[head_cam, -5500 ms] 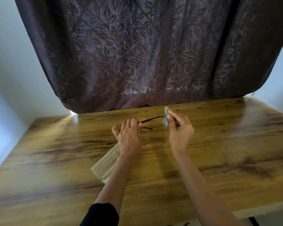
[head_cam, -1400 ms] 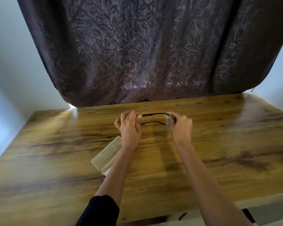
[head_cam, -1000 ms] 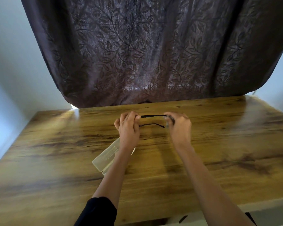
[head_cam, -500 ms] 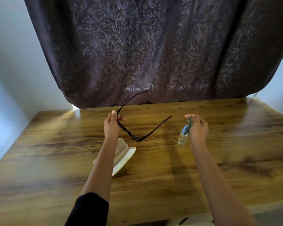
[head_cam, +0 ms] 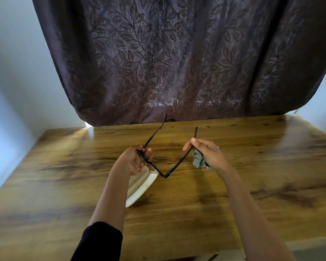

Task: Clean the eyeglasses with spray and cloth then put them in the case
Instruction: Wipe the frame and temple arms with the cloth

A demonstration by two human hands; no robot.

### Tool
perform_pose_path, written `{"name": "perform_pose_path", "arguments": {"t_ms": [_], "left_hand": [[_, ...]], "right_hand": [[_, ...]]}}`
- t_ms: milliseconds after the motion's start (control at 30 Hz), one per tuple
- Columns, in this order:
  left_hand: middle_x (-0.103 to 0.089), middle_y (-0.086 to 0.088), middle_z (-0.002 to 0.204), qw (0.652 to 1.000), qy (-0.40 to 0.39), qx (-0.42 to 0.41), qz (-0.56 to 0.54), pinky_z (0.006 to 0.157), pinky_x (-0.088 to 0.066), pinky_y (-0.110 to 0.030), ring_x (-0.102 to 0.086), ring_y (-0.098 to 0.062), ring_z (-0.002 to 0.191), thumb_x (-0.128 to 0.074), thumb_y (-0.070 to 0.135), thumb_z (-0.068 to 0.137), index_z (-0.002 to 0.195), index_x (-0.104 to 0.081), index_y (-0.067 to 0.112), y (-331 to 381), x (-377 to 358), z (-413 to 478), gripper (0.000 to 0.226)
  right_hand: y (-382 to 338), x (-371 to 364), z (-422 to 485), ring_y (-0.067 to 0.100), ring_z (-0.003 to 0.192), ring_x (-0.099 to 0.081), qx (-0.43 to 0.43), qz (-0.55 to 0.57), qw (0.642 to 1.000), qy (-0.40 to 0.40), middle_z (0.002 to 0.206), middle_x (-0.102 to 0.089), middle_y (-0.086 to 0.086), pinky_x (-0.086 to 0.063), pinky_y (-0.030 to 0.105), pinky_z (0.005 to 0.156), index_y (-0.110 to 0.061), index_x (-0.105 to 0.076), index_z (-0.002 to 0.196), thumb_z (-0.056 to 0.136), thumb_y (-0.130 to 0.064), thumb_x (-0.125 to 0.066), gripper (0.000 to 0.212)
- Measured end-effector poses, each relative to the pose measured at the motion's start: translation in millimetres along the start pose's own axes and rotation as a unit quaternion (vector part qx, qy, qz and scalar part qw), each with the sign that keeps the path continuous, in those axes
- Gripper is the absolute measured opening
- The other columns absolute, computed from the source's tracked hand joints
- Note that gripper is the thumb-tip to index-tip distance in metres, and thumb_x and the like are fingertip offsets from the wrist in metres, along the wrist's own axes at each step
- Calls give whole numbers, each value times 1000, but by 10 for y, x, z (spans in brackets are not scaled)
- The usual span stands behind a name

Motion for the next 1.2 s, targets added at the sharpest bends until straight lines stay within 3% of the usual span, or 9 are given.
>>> {"name": "perform_pose_path", "arguments": {"t_ms": [133, 333, 400, 500, 600, 700, 800, 967, 1200], "left_hand": [[-71, 6, 65, 1000, 8, 6, 3, 59, -24, -25, -61, -8, 70, -32, 29, 96, 67, -49, 24, -31, -18, 7, 35], [-68, -15, 105, 994, 89, -65, -9, 39, -46, -17, -67, -13, 62, -23, 28, 100, 116, -54, 0, 115, -169, -68, 44], [-64, -16, 111, 983, 143, -110, 37, 71, -54, -23, -65, -24, 92, -28, 33, 99, 121, -52, -4, 184, -145, -77, 49], [-59, -5, 118, 906, 284, -258, 177, 101, -37, -40, -50, -27, 115, -35, 38, 96, 120, -55, 11, 421, -66, -325, 41], [-54, 15, 107, 816, 273, -474, 188, 97, -35, -33, -48, -11, 112, -39, 29, 97, 112, -60, 20, 710, -337, -812, 28], [-58, 25, 90, 721, 214, -608, 255, 85, -40, -34, -49, 12, 88, -35, 27, 97, 102, -65, 25, 849, -646, -1126, 31], [-52, 30, 68, 656, 179, -645, 349, 73, -35, -31, -41, 5, 70, -30, 38, 94, 99, -67, 31, 843, -862, -1204, 38], [-69, 17, 85, 554, 193, -666, 460, 70, -28, -28, -41, -8, 77, -34, 45, 92, 84, -70, 28, 745, -1014, -1176, 41], [-62, 13, 70, 536, 214, -667, 472, 66, -20, -25, -41, -10, 75, -34, 39, 93, 69, -64, 22, 616, -1029, -1080, 42]], "right_hand": [[27, -3, 17, 22, 62, -46, -1, 64, 997, 33, 71, -49, 14, -40, 21, 60, -25, -64, 66, 97, -29, -37, 41], [-35, 0, 29, 1, 40, -33, 13, 152, 986, 71, 42, -37, -11, -33, 13, 42, -13, -51, 70, 98, -26, -32, 36], [-45, 20, 37, 1, 39, -34, 17, 180, 980, 82, 42, -38, -11, -35, 13, 42, -13, -50, 70, 98, -25, -32, 36], [-44, 13, 49, 2, 40, -36, 22, 223, 971, 88, 43, -38, -11, -38, 14, 42, -12, -48, 70, 99, -24, -31, 36], [-3, 49, 43, 2, 42, -37, 17, 272, 955, 116, 44, -39, -10, -38, 15, 43, -14, -49, 69, 98, -25, -33, 35], [36, 118, 48, 1, 43, -38, 18, 331, 931, 152, 49, -43, -10, -38, 14, 45, -17, -51, 68, 97, -24, -36, 34], [29, 205, 77, 1, 45, -38, 33, 369, 911, 183, 53, -46, -11, -36, 15, 49, -15, -51, 69, 97, -22, -37, 31], [58, 253, 87, 2, 44, -38, 27, 394, 896, 203, 51, -47, -10, -37, 16, 49, -14, -51, 71, 98, -22, -36, 32], [189, 182, 105, 3, 42, -36, -12, 385, 904, 185, 46, -43, -11, -36, 16, 47, -15, -51, 71, 98, -25, -35, 33]]}}
Point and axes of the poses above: each hand's wrist, its own z-axis towards the middle knuckle, its own x-axis out of the back of the hand, y = z × x, the point moved 8 cm from there along z, towards the middle knuckle
